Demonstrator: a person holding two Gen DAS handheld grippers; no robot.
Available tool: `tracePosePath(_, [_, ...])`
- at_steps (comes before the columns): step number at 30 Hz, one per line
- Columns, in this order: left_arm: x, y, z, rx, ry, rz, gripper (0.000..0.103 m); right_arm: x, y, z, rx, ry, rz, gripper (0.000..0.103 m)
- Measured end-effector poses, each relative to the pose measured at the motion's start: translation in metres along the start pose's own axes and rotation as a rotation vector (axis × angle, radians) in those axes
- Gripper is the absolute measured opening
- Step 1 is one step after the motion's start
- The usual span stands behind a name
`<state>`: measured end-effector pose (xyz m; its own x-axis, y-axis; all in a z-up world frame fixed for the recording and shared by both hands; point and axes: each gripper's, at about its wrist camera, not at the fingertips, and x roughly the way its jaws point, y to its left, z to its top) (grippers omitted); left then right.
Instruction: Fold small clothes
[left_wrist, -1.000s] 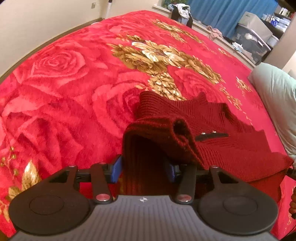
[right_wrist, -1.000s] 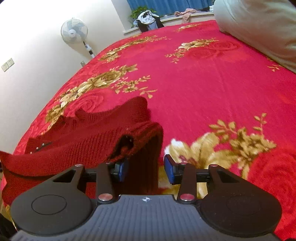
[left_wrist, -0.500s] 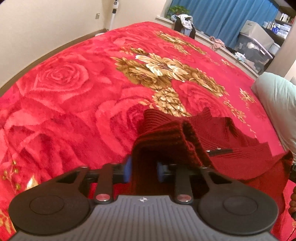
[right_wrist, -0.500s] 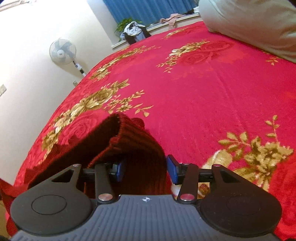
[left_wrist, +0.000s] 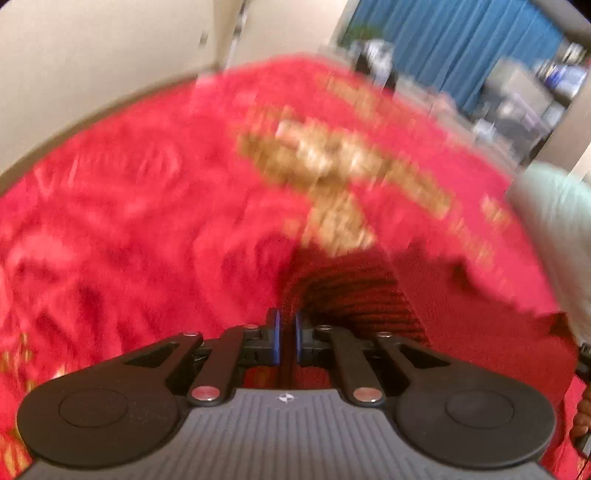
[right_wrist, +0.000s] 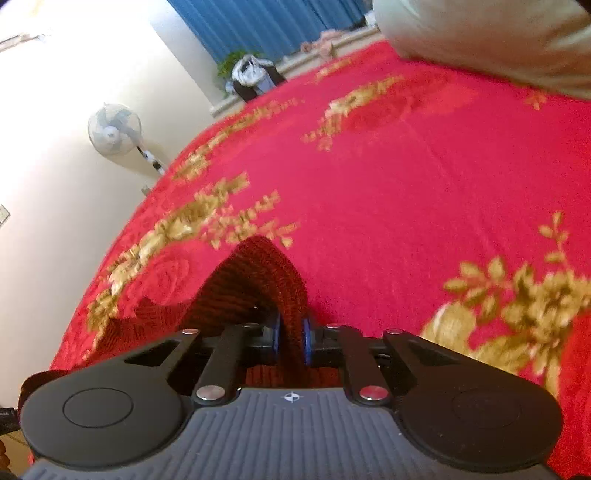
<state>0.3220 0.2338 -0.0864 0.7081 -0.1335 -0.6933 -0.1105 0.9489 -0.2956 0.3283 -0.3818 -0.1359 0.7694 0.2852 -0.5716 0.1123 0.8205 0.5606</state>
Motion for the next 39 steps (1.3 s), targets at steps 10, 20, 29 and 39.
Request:
tracePosePath(10, [0.041, 0.018, -0.002, -0.121, 0.152, 0.171, 0.0, 0.011, -0.011, 0.0, 0.071, 0.009, -0.089, 0.011])
tracePosePath(20, [0.033, 0.023, 0.007, -0.232, 0.123, 0.001, 0.058, 0.015, 0.003, 0.009, 0.018, 0.026, -0.093, 0.025])
tracePosePath(29, [0.057, 0.008, 0.005, -0.168, 0.175, -0.02, 0.021, 0.015, 0.001, 0.001, 0.029, 0.08, -0.073, 0.017])
tracePosePath(39, [0.009, -0.002, 0.022, -0.11, -0.108, -0.004, 0.014, -0.037, 0.05, 0.001, -0.221, -0.327, 0.045, 0.012])
